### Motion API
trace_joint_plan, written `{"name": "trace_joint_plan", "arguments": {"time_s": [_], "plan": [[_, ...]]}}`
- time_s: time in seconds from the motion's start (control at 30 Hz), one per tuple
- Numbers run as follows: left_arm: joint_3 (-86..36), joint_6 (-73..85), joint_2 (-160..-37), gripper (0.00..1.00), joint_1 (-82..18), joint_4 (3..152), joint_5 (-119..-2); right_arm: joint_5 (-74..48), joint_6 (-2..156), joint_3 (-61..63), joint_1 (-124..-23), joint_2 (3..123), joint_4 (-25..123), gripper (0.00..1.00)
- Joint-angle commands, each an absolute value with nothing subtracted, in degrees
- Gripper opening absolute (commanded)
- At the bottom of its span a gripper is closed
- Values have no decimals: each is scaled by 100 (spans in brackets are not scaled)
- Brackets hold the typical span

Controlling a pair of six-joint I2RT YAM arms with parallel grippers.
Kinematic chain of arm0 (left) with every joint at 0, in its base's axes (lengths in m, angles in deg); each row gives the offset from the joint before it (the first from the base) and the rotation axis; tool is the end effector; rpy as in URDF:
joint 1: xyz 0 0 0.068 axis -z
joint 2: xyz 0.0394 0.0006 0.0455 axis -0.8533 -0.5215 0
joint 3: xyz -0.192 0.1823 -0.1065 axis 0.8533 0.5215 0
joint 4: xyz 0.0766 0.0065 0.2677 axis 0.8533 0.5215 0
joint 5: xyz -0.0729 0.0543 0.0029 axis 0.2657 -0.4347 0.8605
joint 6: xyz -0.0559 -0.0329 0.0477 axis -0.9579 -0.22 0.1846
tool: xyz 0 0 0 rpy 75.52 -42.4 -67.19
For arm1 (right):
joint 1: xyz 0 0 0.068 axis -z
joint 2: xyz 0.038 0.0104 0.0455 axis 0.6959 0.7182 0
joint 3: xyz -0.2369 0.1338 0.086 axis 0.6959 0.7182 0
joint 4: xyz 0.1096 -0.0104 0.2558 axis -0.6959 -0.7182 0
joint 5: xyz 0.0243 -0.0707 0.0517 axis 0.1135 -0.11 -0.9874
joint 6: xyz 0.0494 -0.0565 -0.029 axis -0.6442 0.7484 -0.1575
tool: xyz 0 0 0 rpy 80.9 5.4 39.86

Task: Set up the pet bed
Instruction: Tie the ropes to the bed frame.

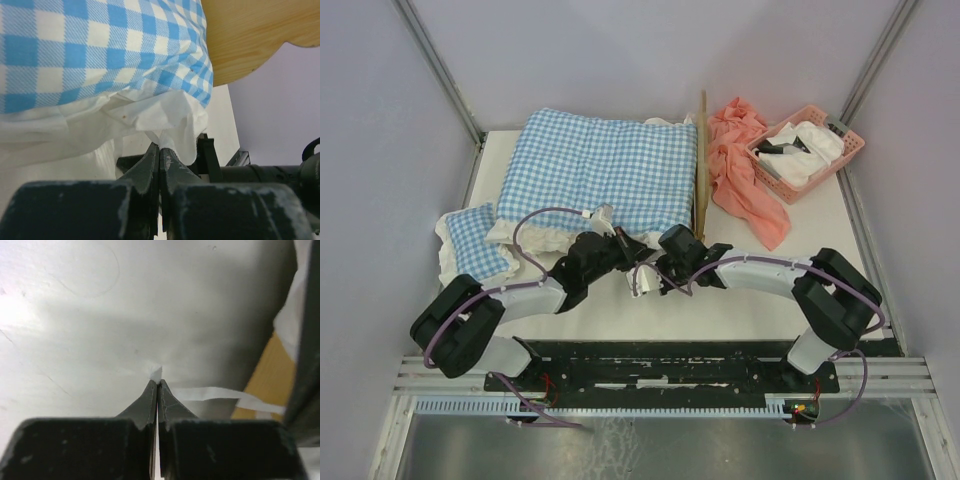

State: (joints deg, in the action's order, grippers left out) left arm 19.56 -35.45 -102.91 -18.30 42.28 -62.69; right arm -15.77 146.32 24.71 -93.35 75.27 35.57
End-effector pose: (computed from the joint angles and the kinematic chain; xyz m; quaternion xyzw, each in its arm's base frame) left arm 0.2386 -0.2117 0.1758 -0.0578 0.7928 -0.4697 0.3841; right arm 0.2215 0.2769 0.1440 -0.8028 0.5095 0.0535 0.3051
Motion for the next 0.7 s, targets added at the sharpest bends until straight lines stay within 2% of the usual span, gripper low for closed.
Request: {"name": "trace_joint_plan", "arguments": {"time_s": [0.0, 0.3, 0.67], "plan": [[2097, -3185, -9987, 3, -1823, 4084, -6414, -1419, 12375, 2639, -9287, 7425, 4340, 2], [2432, -2977, -9910, 3, -1814, 4207, -6550, -836, 10341, 2945, -9174, 6956, 4599, 2], [2494, -2969, -10101, 3, -1741, 3946, -6446, -618, 10140, 2875, -9004, 6594, 4481, 2]]}}
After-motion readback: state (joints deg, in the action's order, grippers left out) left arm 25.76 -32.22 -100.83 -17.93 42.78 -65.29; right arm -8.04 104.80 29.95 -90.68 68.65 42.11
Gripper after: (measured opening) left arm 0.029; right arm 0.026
